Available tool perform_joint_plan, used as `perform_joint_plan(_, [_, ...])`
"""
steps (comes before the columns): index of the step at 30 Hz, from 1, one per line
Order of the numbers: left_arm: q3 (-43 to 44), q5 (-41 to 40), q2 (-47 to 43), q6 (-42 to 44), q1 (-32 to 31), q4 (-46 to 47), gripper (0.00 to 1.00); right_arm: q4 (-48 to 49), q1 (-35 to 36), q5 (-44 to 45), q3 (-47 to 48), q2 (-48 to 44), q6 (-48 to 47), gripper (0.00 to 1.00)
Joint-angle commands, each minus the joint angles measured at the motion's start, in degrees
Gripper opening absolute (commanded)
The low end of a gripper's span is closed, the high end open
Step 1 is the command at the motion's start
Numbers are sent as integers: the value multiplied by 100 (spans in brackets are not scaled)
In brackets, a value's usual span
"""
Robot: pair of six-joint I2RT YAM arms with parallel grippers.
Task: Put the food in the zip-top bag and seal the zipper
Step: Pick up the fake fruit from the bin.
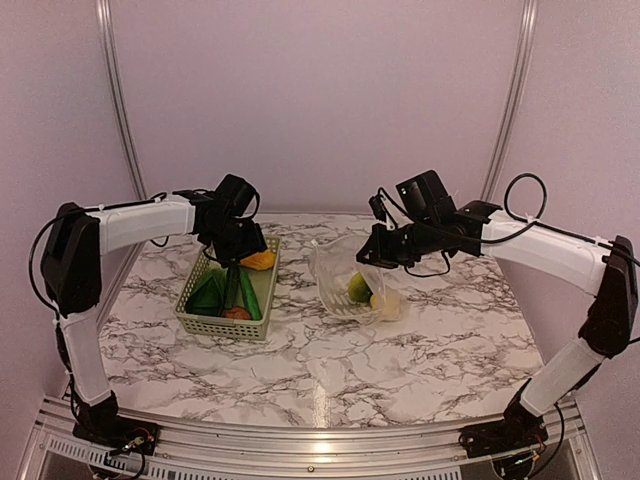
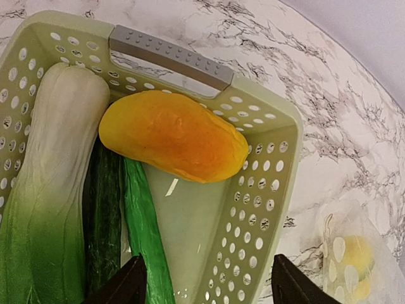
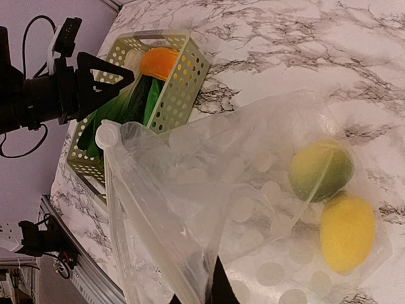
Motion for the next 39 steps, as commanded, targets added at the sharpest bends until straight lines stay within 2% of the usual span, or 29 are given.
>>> perform_joint_plan(1, [121, 102, 240, -987, 135, 369, 69, -82, 29, 102, 128, -99, 43, 3])
perform_joint_plan(10, [-158, 622, 508, -2277, 330, 1812, 69, -196, -88, 38, 228, -93, -55, 3])
perform_joint_plan(18, [-415, 572, 690, -3289, 374, 1922, 66, -429, -221, -130, 456, 0, -286, 2])
perform_joint_plan(26, [-499, 538, 886, -3705, 397, 2089, 66, -557, -323, -285, 624, 167, -423, 2])
perform_joint_plan(39, [-425, 362, 1334, -3870, 483, 2507, 67, -795, -454, -322, 748, 174, -622, 2])
